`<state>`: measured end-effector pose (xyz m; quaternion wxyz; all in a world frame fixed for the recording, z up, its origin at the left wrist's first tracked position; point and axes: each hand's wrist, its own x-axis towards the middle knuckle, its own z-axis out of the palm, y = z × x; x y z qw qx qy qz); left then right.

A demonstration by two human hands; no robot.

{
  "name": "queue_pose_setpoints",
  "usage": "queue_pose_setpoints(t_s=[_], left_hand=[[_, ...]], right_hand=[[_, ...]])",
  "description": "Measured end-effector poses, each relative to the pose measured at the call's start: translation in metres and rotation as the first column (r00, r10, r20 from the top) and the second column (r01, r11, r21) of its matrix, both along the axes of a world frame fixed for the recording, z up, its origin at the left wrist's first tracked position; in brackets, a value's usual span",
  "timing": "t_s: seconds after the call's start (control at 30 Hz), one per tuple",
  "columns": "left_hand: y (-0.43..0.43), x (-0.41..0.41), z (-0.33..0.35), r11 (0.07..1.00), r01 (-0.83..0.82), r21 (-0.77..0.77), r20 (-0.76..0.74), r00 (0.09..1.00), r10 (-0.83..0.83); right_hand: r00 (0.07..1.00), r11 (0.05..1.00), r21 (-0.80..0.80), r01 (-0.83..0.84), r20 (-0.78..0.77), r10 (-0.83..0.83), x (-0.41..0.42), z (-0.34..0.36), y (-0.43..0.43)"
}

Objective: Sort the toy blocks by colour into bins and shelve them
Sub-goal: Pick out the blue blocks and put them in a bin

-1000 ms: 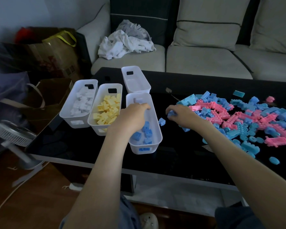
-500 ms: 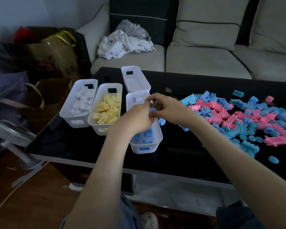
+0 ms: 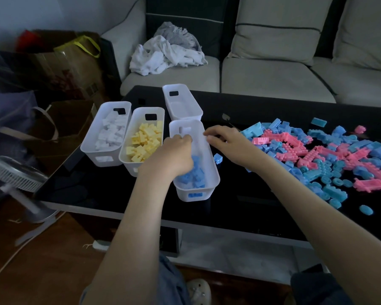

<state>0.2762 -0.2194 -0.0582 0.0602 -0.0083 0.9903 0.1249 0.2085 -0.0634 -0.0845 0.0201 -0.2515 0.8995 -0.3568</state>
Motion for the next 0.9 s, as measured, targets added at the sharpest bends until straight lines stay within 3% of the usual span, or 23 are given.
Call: queue_pose_setpoints(t_s=[0.1,0.17,0.3,0.4,0.47,0.6,0.73,0.9], left_hand=[[0.003,0.002,0.000,1.000,0.007,0.025,-0.013,1.000,-0.007],[0.004,0.001,-0.001,1.000,-0.005,0.029,-0.030,1.000,0.006],[0.007,-0.003,-0.004,1.000,-0.015,0.011,-0.031,0.999,0.016],[0.014,-0.005,-0.005,0.998,-0.016,-0.069,-0.070,0.997,0.011],[0.019,-0.005,-0.004,0.990,-0.004,-0.139,-0.151,0.988,-0.018],[0.036,-0.004,-0.001,0.996,0.090,-0.017,-0.208,0.974,-0.092],[0.053,-0.001,0.000,0.975,0.156,0.157,-0.157,0.979,-0.131],[0.055,0.000,0.001,0.976,0.159,0.149,-0.149,0.979,-0.137]], right_hand=[[0.996,0.921,0.384,0.069,-0.080,-0.042,-0.014,-0.026,0.014],[0.998,0.856,0.514,0.057,-0.048,-0.037,-0.013,-0.040,0.020],[0.984,0.893,0.440,0.100,-0.176,-0.024,-0.008,-0.043,0.032],[0.957,0.958,0.220,0.182,-0.262,-0.122,-0.009,-0.036,0.052],[0.954,0.967,0.129,0.219,-0.236,-0.184,-0.010,-0.029,0.067],[0.990,0.963,0.235,0.129,-0.086,-0.111,0.000,-0.027,0.086],[0.998,0.937,0.348,0.038,-0.068,-0.016,0.012,-0.046,0.082],[0.996,0.940,0.333,0.071,-0.067,-0.051,0.017,-0.040,0.083]])
